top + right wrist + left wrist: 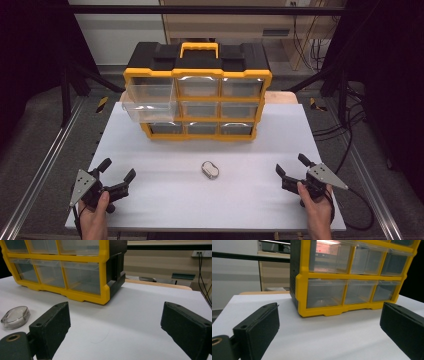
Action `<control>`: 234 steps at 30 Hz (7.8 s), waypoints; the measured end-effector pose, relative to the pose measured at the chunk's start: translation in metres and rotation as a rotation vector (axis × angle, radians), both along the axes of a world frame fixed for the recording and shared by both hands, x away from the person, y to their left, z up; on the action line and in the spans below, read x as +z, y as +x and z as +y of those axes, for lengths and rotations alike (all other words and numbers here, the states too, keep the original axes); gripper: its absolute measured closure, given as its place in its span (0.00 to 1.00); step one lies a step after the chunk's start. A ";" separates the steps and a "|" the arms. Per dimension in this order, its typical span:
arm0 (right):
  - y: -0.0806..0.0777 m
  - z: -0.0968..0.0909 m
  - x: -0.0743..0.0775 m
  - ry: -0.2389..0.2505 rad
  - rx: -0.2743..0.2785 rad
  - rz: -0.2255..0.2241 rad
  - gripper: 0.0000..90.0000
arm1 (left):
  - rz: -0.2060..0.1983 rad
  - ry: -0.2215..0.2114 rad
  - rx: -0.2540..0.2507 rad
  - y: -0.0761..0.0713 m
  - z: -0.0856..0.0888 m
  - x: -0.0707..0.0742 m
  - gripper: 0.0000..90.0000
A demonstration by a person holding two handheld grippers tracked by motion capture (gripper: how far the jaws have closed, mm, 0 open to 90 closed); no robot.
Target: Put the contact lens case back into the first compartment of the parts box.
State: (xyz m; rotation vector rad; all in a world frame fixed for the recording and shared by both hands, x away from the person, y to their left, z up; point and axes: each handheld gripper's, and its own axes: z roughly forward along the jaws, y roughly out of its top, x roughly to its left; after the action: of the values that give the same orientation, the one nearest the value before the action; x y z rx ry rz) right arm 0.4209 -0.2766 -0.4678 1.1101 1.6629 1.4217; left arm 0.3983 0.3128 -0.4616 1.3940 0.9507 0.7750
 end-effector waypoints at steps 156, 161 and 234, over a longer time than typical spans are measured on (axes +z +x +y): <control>0.068 0.203 0.151 -0.270 0.340 0.226 0.55 | -0.004 0.050 -0.056 0.004 -0.012 -0.004 0.02; 0.070 0.201 0.159 -0.245 0.338 0.216 0.55 | -0.001 0.055 -0.063 0.004 -0.013 -0.004 0.01; 0.105 0.297 0.275 -0.174 0.408 0.074 0.55 | -0.007 0.044 -0.060 0.004 -0.013 -0.004 0.02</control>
State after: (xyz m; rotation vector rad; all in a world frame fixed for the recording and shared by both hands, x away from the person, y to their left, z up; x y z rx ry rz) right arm 0.5255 0.0205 -0.1924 0.7614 2.1099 1.4552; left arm 0.4018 0.2994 -0.4653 1.4507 0.8875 0.7590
